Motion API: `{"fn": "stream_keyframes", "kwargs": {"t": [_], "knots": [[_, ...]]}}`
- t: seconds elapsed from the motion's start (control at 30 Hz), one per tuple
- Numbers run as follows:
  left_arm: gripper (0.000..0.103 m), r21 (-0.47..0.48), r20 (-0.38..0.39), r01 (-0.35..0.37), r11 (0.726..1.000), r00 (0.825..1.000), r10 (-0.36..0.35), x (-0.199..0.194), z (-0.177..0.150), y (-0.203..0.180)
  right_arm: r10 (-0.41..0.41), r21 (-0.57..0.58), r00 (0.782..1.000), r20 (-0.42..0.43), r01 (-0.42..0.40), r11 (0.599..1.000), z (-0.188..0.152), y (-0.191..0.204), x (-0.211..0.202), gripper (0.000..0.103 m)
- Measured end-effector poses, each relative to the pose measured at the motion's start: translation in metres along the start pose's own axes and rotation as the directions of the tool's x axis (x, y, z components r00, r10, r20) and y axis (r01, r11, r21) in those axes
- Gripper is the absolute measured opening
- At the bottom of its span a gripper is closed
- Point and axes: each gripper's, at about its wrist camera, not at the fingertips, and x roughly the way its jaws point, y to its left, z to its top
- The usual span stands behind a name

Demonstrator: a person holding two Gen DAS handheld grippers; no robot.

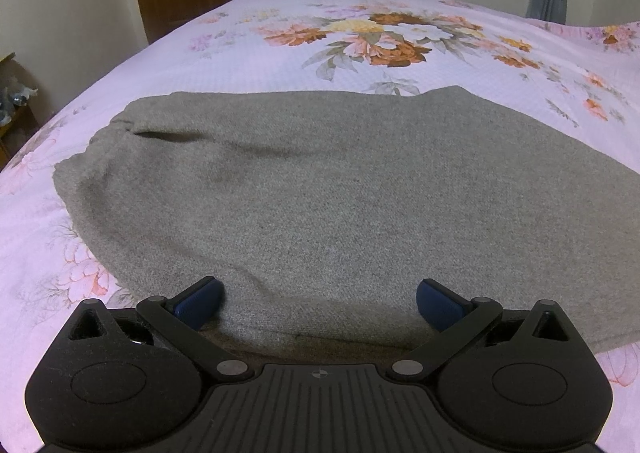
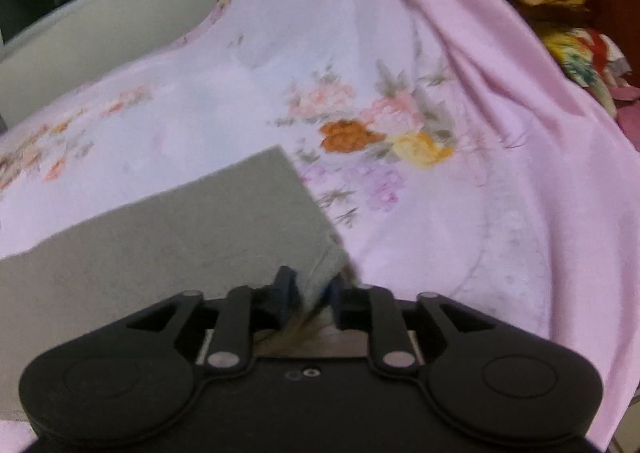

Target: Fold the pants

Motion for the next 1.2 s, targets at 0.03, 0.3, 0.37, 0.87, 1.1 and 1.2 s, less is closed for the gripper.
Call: {"fn": "stream_keyframes", "kwargs": {"t": [0.03, 0.3, 0.37, 0.87, 1.1, 1.2], "knots": [[0.103, 0.002, 0.001, -0.001, 1.000, 1.000, 0.001, -0.001, 0.000, 0.000, -0.017, 0.022, 1.000, 0.022, 0.017, 1.000, 0.002, -0.005, -0.006, 0.050], [0.103, 0.030, 0.063, 0.096, 0.995, 0.993, -0.097, -0.026, 0.013, -0.036, 0.178, -0.093, 0.983, 0.048, -0.173, 0.981, 0.015, 0.038, -0.028, 0.050], [0.103, 0.061, 0.056, 0.140, 0.988, 0.988, -0.144, -0.025, 0.016, -0.058, 0.255, -0.128, 0.967, -0.021, -0.256, 0.958, 0.008, 0.068, -0.015, 0.048], [0.103, 0.095, 0.012, 0.157, 0.983, 0.987, -0.158, 0.051, 0.063, -0.169, 0.266, -0.339, 0.961, -0.077, -0.276, 0.899, 0.013, 0.160, 0.072, 0.046], [0.103, 0.096, -0.005, 0.168, 0.981, 0.986, -0.168, 0.044, 0.057, -0.169, 0.307, -0.251, 0.949, -0.072, -0.315, 0.915, 0.013, 0.144, 0.045, 0.047], [0.103, 0.124, 0.008, 0.181, 0.976, 0.983, -0.183, 0.026, 0.036, -0.164, 0.336, -0.242, 0.939, -0.068, -0.342, 0.908, -0.002, 0.129, 0.022, 0.049]]}}
